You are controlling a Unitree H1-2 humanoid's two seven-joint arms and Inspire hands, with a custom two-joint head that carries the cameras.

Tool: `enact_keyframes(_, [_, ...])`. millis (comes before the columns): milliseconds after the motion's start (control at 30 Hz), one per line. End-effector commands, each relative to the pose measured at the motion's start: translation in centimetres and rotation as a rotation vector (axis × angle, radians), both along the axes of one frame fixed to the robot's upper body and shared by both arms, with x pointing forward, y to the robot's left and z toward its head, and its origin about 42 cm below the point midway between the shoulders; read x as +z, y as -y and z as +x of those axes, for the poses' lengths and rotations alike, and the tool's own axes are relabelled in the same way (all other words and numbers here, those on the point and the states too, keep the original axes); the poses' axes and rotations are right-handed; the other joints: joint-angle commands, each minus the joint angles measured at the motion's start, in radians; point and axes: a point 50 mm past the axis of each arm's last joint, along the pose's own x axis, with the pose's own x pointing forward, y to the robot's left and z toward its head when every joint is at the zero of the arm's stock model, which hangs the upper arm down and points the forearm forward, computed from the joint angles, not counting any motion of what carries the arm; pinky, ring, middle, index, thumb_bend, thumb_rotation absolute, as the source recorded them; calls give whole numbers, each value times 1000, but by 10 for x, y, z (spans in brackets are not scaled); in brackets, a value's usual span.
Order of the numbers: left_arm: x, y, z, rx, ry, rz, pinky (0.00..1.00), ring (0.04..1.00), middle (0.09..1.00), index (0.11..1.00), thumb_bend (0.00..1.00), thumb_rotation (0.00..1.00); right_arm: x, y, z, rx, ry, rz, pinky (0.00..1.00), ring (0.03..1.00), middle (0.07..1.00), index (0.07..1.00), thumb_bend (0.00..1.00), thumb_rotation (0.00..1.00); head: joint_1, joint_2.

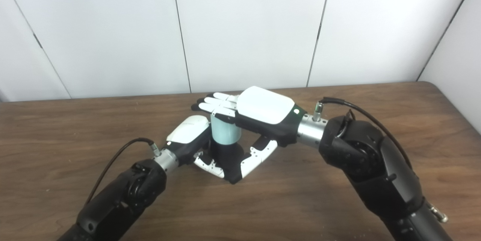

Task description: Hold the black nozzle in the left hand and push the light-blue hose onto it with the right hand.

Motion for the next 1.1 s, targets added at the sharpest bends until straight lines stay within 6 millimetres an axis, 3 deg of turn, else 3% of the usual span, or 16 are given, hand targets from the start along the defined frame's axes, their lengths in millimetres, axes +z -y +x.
enact_keyframes(0, [-57, -24, -18, 32, -167, 209, 313, 394, 408, 495, 523, 0, 19, 6, 6, -46, 65, 35, 1000, 1000, 1000, 1000, 753, 997, 0, 1])
enact_keyframes(200, [-56, -25, -18, 28, -163, 212, 360, 411, 418, 496, 524, 0, 21, 7, 6, -51, 77, 49, 1000, 1000, 1000, 1000, 752, 996, -2, 4])
enact_keyframes(633, [-55, -29, -17, 29, -170, 206, 337, 391, 409, 498, 523, 0, 35, 14, 13, -72, 159, 90, 1000, 1000, 1000, 1000, 715, 953, -3, 7])
enact_keyframes(1067, [-55, -29, -17, 23, -167, 213, 362, 407, 411, 499, 523, 0, 48, 16, 16, -98, 225, 124, 1000, 1000, 1000, 1000, 727, 970, -11, 10])
